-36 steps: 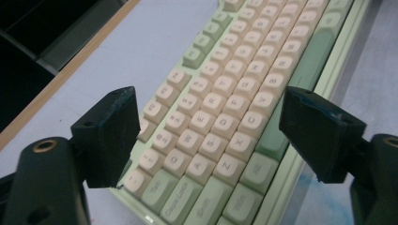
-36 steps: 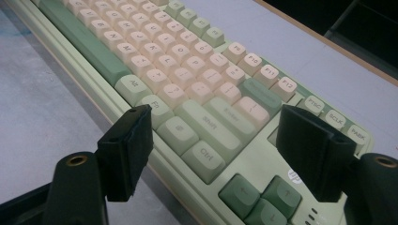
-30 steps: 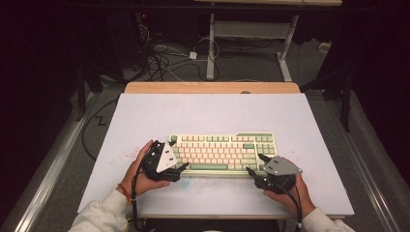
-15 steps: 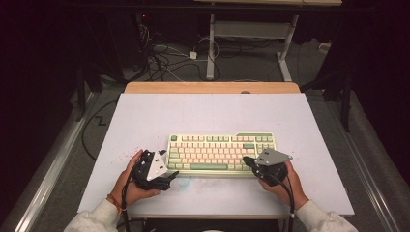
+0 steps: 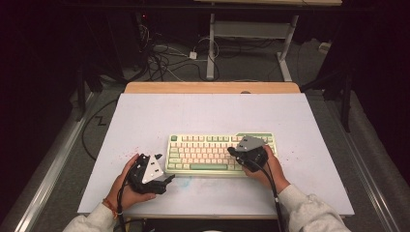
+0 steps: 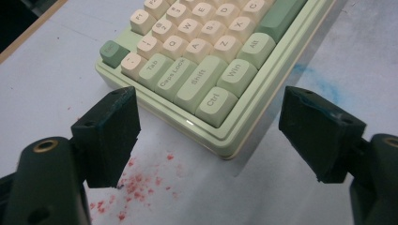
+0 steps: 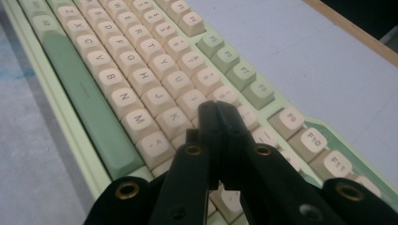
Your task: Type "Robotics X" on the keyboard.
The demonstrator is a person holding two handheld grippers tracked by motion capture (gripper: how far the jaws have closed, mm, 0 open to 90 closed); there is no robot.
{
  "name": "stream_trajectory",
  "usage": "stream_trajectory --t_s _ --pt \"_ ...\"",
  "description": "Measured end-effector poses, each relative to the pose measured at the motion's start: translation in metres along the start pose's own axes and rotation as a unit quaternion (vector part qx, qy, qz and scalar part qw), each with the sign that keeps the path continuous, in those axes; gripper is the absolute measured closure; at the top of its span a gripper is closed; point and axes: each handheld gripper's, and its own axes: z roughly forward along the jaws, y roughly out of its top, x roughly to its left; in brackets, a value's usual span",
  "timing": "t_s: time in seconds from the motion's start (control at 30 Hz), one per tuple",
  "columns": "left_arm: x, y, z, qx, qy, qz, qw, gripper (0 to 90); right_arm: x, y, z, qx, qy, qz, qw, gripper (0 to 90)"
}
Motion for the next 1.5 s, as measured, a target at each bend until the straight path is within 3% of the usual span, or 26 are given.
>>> stream_trajectory --t_s 0.43,0.77,1.17,1.5 --pt "0.000 0.000 0.001 0.004 0.002 0.001 1.0000 20.5 -0.002 0.008 0.020 0.019 0.003 -0.001 0.9998 89.3" --pt "0.000 0.000 0.000 0.002 0.004 0.001 1.0000 20.7 -0.001 0.009 0.022 0.033 0.007 -0.004 0.9994 89.6" --pt "0.001 0.000 0.000 0.003 0.004 0.000 1.0000 21.0 -0.001 0.012 0.006 -0.014 0.010 0.007 0.9998 81.4" --pt "0.002 0.000 0.000 0.002 0.002 -0.001 1.0000 21.3 0.000 0.011 -0.010 -0.057 0.000 0.010 0.9983 56.0"
